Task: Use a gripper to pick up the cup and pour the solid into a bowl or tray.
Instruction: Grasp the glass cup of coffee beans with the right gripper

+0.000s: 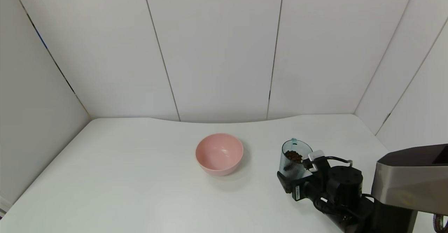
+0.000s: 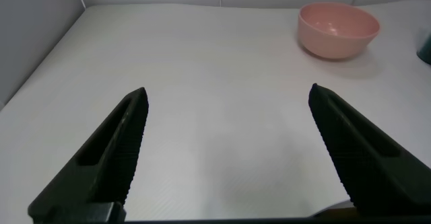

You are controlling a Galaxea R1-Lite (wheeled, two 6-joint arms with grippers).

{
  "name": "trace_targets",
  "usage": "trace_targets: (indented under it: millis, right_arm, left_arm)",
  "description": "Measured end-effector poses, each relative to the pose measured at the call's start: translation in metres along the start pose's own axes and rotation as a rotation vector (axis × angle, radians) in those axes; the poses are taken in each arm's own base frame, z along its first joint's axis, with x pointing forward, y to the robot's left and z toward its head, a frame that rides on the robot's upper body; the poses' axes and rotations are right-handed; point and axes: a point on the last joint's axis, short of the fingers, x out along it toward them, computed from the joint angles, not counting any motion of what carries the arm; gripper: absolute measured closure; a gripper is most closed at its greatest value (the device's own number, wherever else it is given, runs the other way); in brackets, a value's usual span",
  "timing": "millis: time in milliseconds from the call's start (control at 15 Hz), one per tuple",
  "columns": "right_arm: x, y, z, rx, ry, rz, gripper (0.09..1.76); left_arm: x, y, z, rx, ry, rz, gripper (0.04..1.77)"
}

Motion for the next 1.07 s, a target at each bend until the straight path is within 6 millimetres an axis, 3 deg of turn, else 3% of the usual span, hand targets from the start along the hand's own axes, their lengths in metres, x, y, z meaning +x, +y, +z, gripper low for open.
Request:
trace_targets:
  millis: [1067]
  right_arm:
    - [0.019, -0.004, 0.006, 0.015, -0.053, -0.024, 0.14]
  left_arm:
    - [0.000, 0.000, 0.000, 0.000, 0.000, 0.000, 0.09]
